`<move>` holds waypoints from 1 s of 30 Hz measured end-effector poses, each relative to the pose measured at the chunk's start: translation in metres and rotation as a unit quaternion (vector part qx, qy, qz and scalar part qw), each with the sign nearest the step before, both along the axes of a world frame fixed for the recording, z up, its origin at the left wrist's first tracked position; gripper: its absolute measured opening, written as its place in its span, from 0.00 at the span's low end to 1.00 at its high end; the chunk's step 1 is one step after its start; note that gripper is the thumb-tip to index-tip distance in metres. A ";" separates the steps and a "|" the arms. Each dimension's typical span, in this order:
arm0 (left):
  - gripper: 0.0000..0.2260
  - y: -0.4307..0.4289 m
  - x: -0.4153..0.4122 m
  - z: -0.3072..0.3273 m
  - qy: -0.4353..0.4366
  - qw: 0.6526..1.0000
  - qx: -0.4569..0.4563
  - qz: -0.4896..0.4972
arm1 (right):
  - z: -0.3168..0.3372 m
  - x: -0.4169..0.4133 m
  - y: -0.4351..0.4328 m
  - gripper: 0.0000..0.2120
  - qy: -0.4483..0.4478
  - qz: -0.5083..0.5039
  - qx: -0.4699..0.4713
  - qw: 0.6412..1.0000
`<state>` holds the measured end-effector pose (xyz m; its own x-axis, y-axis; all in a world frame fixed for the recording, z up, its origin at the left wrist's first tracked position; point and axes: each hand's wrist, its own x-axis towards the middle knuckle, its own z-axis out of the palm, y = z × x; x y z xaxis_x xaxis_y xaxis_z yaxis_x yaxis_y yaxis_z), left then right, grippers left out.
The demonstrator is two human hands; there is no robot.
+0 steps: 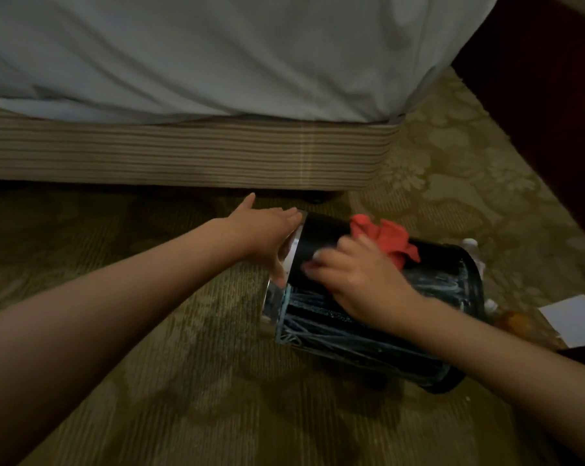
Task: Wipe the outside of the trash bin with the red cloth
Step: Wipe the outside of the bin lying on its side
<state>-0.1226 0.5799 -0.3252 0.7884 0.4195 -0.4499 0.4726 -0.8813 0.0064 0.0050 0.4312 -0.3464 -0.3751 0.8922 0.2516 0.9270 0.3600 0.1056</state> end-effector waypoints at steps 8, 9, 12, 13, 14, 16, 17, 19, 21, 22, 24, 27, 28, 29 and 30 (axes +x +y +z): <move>0.52 -0.004 0.008 0.005 0.027 1.000 0.012 0.005 | 0.003 0.015 0.016 0.14 0.003 -0.071 -0.020 0.997; 0.52 -0.004 0.006 0.004 0.023 1.000 0.009 0.005 | 0.004 0.024 0.024 0.15 0.008 -0.123 -0.031 0.992; 0.52 -0.004 0.000 -0.001 0.002 1.000 0.001 0.007 | 0.002 0.049 0.038 0.15 0.024 -0.213 -0.058 0.975; 0.52 -0.003 -0.001 -0.002 -0.002 1.000 0.001 0.006 | 0.001 0.053 0.040 0.15 0.029 -0.221 -0.060 0.973; 0.52 -0.002 -0.001 -0.003 -0.003 1.000 0.004 0.005 | 0.000 0.054 0.039 0.15 0.031 -0.220 -0.057 0.973; 0.52 0.000 -0.001 -0.004 -0.001 1.000 0.011 0.002 | 0.000 0.050 0.033 0.15 0.026 -0.204 -0.046 0.978; 0.52 0.001 -0.001 -0.005 -0.001 1.000 0.009 0.002 | 0.000 0.046 0.028 0.14 0.027 -0.188 -0.036 0.981; 0.52 0.003 -0.001 -0.006 -0.009 1.000 -0.004 0.008 | 0.004 0.038 0.015 0.13 0.048 -0.146 -0.009 0.988; 0.52 0.002 -0.002 -0.007 -0.011 1.000 -0.005 0.012 | 0.005 0.031 0.002 0.13 0.052 -0.095 0.005 0.994; 0.52 0.002 -0.001 -0.007 -0.009 1.000 -0.001 0.012 | 0.005 0.027 -0.004 0.13 0.046 -0.073 0.008 0.996; 0.52 -0.001 -0.001 -0.008 -0.005 1.000 0.002 0.013 | 0.002 0.020 -0.011 0.12 0.030 -0.034 0.010 0.999; 0.52 -0.003 -0.001 -0.006 -0.003 1.000 0.008 0.017 | -0.001 0.016 -0.016 0.11 0.000 0.013 0.001 1.000; 0.52 -0.003 -0.001 -0.006 -0.001 1.000 0.011 0.017 | -0.001 0.016 -0.017 0.12 -0.007 0.028 -0.005 1.000; 0.52 -0.004 0.000 -0.006 0.002 1.000 0.013 0.017 | -0.002 0.017 -0.018 0.12 -0.013 0.043 -0.009 0.999; 0.52 -0.004 0.001 -0.005 0.006 1.000 0.013 0.017 | -0.002 0.018 -0.018 0.12 -0.018 0.054 -0.014 0.998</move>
<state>-0.1217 0.5756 -0.3307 0.7683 0.4580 -0.4471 0.5022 -0.8645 -0.0226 0.0229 0.4127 -0.3485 -0.4777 0.8527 0.2116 0.8785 0.4610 0.1255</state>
